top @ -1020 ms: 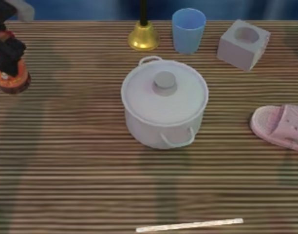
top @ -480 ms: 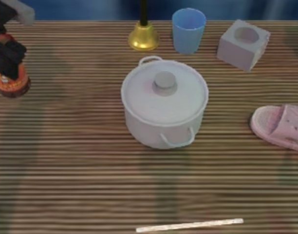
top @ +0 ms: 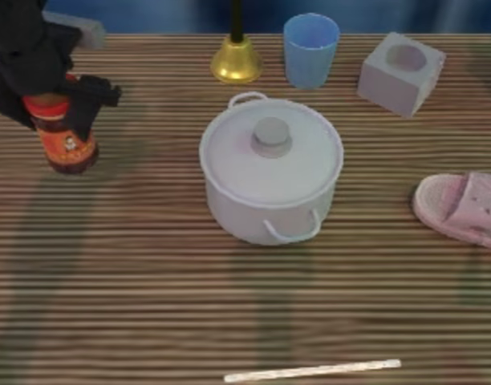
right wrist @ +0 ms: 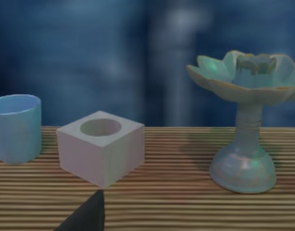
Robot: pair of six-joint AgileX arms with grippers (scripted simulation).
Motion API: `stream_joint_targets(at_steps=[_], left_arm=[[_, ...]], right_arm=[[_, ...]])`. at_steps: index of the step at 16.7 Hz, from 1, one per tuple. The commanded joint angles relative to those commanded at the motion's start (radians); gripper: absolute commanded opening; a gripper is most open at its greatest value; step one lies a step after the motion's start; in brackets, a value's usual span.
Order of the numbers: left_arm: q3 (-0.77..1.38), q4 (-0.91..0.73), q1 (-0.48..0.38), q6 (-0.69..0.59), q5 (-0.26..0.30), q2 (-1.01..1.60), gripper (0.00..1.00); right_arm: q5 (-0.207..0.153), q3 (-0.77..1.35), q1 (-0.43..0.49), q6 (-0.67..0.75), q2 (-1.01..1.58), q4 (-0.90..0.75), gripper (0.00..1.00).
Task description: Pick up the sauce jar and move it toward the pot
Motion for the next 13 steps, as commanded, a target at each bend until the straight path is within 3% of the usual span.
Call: stream_joint_targets(at_steps=[3, 6, 13], left_arm=[[-0.047, 0.058, -0.070, -0.239, -0.026, -0.009, 0.00], [-0.092, 0.100, -0.125, -0.395, -0.046, -0.012, 0.00], [-0.114, 0.115, -0.145, -0.453, -0.052, -0.011, 0.00]], right_arm=[[0.000, 0.000, 0.000, 0.000, 0.000, 0.000, 1.00], [0.000, 0.000, 0.000, 0.000, 0.000, 0.000, 1.00], [0.000, 0.000, 0.000, 0.000, 0.000, 0.000, 1.00]])
